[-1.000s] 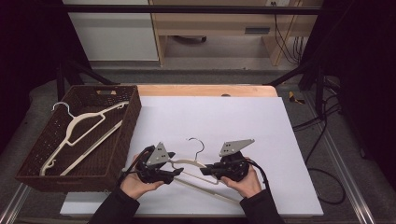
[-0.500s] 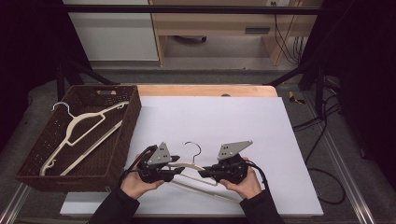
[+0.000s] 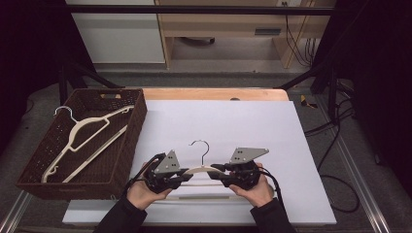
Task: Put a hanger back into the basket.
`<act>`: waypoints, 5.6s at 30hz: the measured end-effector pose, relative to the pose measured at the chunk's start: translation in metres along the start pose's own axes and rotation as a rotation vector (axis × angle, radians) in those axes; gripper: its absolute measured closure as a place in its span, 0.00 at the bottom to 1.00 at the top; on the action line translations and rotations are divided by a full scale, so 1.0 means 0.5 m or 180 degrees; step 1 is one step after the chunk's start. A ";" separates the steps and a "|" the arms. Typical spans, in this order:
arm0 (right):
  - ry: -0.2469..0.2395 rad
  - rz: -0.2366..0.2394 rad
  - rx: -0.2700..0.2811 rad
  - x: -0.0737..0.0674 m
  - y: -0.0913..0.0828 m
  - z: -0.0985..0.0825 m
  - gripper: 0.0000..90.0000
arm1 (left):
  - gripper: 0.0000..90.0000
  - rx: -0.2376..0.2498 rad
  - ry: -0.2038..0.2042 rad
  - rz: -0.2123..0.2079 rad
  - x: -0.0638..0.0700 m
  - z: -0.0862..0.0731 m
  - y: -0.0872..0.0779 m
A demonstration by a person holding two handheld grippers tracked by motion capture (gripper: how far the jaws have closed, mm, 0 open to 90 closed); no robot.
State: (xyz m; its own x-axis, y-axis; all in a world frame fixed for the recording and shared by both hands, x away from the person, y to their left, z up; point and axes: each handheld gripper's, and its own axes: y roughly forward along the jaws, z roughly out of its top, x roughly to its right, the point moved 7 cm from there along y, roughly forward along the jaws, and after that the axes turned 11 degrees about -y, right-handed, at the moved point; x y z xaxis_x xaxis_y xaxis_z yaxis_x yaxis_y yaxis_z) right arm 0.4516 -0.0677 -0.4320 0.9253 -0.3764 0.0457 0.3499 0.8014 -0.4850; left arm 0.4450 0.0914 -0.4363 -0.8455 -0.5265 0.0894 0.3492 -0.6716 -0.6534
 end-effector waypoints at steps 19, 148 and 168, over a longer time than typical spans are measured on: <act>0.0161 -0.0890 0.0342 0.053 -0.060 -0.004 0.21 | 0.96 0.0315 -0.0384 0.0138 -0.020 0.012 -0.025; 0.0668 -0.1556 0.0274 0.118 -0.191 -0.103 0.02 | 0.85 -0.0089 -0.2025 0.1784 -0.541 -0.268 -0.383; 0.0677 -0.1573 0.0314 0.120 -0.198 -0.103 0.02 | 0.53 0.0613 -0.1881 0.1869 -0.490 -0.201 -0.421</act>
State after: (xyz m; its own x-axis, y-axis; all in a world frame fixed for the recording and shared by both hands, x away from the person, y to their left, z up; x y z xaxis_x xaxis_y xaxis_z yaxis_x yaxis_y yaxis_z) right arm 0.4649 -0.1935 -0.4264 0.6009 -0.7967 0.0648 0.7570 0.5413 -0.3658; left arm 0.5378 0.4143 -0.3963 -0.1751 -0.9663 0.1886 0.7726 -0.2536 -0.5821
